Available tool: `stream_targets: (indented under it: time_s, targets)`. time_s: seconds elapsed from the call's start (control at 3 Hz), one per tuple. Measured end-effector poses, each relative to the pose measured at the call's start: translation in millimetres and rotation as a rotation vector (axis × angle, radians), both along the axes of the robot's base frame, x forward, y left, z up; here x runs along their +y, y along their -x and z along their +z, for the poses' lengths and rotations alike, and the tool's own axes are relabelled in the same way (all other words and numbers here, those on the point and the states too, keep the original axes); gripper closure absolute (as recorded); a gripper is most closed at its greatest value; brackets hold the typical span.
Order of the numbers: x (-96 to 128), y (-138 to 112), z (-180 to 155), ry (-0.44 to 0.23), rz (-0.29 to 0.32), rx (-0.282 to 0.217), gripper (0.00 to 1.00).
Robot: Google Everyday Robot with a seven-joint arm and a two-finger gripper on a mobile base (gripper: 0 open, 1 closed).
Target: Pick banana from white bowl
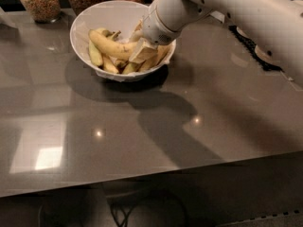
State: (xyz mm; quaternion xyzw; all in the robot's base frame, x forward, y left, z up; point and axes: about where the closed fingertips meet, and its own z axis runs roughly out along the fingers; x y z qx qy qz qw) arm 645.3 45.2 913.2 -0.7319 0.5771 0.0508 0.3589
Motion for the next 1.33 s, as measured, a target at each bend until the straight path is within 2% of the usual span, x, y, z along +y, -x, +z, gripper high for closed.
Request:
stream_targets:
  time_s: [0.33, 0.67, 1.0, 1.33]
  targets:
    - [-1, 4, 13, -0.001, 0.006, -0.009, 1.00]
    - [-10, 14, 26, -0.043, 0.011, -0.001, 1.00]
    - [-25, 32, 37, -0.098, 0.019, 0.020, 1.00]
    - [-46, 60, 48, -0.138, 0.011, 0.061, 1.00]
